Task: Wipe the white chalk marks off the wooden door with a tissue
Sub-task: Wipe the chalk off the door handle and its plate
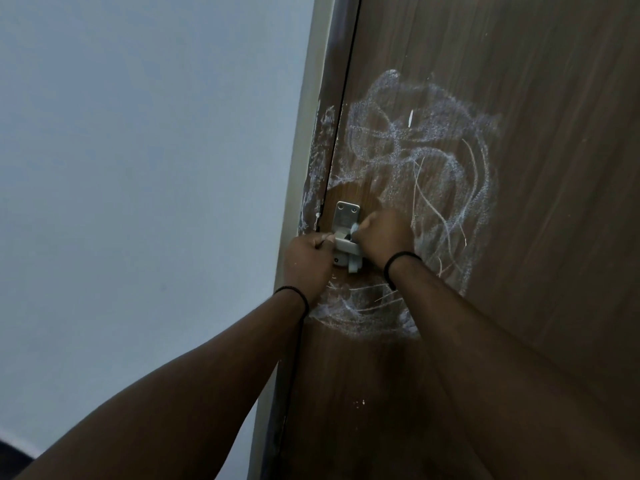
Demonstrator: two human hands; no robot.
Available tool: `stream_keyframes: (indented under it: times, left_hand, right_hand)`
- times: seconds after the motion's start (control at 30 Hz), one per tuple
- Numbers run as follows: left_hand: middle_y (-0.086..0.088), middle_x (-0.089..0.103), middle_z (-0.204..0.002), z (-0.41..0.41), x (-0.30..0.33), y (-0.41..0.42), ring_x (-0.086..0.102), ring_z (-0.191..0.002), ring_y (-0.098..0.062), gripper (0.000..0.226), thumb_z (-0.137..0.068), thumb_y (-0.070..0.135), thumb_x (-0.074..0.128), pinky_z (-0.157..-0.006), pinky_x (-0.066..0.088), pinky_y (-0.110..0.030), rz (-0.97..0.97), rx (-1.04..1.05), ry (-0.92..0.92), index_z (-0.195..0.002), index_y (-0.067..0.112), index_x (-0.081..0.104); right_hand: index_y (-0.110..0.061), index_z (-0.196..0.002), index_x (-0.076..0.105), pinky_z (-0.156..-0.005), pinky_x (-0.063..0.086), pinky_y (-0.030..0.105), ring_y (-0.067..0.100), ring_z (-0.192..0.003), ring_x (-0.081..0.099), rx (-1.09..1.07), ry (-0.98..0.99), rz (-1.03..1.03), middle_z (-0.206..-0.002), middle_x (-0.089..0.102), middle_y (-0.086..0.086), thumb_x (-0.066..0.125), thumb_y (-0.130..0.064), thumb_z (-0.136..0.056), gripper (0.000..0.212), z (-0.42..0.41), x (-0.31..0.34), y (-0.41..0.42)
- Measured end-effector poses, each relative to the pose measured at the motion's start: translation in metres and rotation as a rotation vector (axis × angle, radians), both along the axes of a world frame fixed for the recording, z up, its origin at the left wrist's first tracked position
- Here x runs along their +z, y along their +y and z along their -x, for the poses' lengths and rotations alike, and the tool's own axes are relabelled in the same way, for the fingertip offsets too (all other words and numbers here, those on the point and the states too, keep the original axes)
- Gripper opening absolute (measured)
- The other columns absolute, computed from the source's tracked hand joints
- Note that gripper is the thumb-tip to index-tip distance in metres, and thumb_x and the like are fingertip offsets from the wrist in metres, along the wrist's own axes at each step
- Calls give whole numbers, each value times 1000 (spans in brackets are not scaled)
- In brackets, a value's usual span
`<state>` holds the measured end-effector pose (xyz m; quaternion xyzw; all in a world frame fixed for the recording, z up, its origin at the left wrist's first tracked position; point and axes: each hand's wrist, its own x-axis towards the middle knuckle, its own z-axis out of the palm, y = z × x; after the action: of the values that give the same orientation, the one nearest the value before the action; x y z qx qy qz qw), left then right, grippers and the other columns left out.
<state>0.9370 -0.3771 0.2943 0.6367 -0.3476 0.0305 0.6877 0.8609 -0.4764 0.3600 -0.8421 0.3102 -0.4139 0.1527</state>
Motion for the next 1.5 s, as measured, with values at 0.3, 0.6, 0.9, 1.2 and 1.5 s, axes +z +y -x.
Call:
stream_keyframes:
  times: [0.3,0.6,0.9,1.2,1.5]
  left_hand:
    - [6,67,-107,7,11,1,58,-96,-6,28,-97,25,57,-70,32,-3,72,216,-215,-121,15,67]
    - [1,71,-85,-14,13,-10,50,-64,0,25,-94,13,51,-60,42,-11,-14,209,-432,-96,20,75]
    - [1,67,-80,-15,4,-15,60,-72,-13,24,-97,17,49,-65,51,-32,-66,179,-438,-87,16,71]
    - [-8,67,-106,-16,11,-13,59,-97,-22,30,-94,19,60,-83,47,-33,-38,120,-521,-123,16,66]
    - [4,75,-91,-27,0,-19,64,-81,-10,15,-82,20,74,-75,44,-17,-83,280,-122,-96,22,78]
  right_hand:
    - [-25,-66,67,-57,51,26,3,-64,60,116,-157,103,-68,65,-11,72,-21,-82,18,11,5,11]
    - [-12,-72,69,-62,49,34,25,-74,60,148,343,501,-77,59,6,62,-8,-85,16,-4,13,15]
    - [-10,-82,74,-69,57,37,25,-75,65,113,315,477,-81,68,9,64,-16,-89,14,0,17,12]
    - [-9,-74,76,-69,55,29,12,-70,66,318,-78,-46,-73,72,1,70,-13,-88,16,10,13,9]
    - [-17,-92,76,-74,53,22,4,-77,65,319,-215,-58,-79,72,-8,60,-13,-92,17,38,-1,-9]
